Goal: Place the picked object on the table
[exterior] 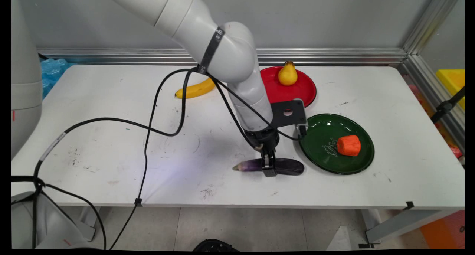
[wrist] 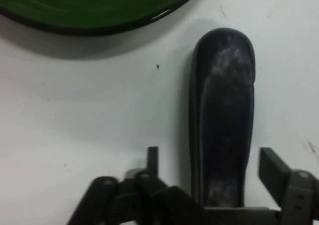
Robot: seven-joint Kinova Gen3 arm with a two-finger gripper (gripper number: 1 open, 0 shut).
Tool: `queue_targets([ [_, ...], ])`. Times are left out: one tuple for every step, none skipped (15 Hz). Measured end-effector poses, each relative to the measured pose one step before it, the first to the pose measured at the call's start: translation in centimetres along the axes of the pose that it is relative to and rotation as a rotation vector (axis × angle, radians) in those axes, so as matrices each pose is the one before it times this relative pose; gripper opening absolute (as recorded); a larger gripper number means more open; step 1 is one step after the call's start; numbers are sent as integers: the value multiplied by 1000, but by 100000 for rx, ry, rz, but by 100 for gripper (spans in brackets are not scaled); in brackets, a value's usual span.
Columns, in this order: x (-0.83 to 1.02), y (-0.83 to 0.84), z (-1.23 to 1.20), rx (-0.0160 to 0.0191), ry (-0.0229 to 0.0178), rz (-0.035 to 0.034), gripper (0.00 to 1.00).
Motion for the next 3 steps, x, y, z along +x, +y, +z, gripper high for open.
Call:
queue_targets([
  [10,-136,-204,-137,501,691,100],
  [21,-106,-318,-145,615,688,100],
  [-10,-115,-537,-119,668,719,100],
])
